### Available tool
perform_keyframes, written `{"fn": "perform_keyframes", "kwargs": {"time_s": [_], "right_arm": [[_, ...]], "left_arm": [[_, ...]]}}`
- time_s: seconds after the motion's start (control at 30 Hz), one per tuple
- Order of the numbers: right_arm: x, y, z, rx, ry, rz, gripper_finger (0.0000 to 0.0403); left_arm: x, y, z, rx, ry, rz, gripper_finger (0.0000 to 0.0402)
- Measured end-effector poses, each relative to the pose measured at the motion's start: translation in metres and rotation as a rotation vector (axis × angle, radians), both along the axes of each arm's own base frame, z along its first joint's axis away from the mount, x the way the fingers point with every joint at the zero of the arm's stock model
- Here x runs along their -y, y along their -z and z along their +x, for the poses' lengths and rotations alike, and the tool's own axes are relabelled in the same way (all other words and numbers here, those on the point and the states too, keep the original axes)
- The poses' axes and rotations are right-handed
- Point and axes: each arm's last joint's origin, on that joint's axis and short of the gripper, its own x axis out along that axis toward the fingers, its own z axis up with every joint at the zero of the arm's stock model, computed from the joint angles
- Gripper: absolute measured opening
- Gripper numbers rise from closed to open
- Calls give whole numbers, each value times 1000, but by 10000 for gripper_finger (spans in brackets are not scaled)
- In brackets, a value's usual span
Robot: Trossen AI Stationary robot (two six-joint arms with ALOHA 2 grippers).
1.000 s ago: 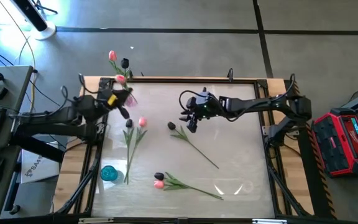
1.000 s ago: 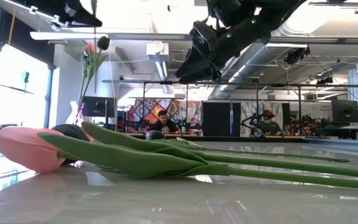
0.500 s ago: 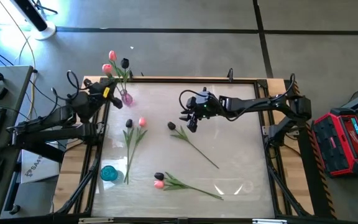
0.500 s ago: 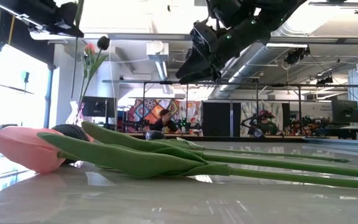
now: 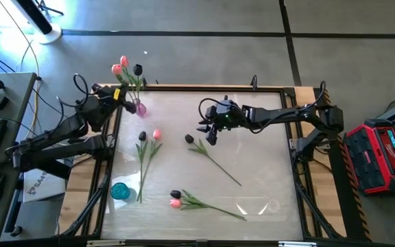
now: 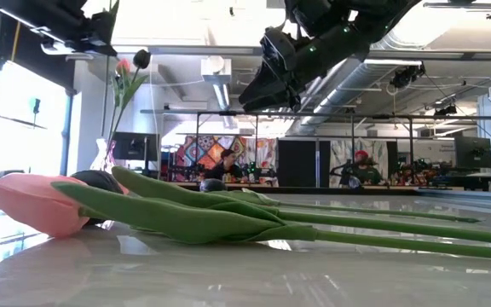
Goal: Sort flowers into vase by color
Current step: Put pink flower into the purple glass vase, then put the black flower into the purple glass vase
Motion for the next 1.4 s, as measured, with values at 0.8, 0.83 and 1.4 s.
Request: {"fn": "perform_keyframes", "kwargs": {"time_s": [0.8, 0.83, 1.4], "right_arm": [[-3, 6, -3, -68, -20, -8, 135], [-3, 6, -3, -73, -19, -8, 135], [-4, 32, 12, -83, 27, 70, 135]], "left_arm": [[-30, 22, 12, 11, -139, -185, 18], [-31, 23, 13, 16, -142, -191, 24], [-27, 30, 9, -14, -108, -267, 143]]}}
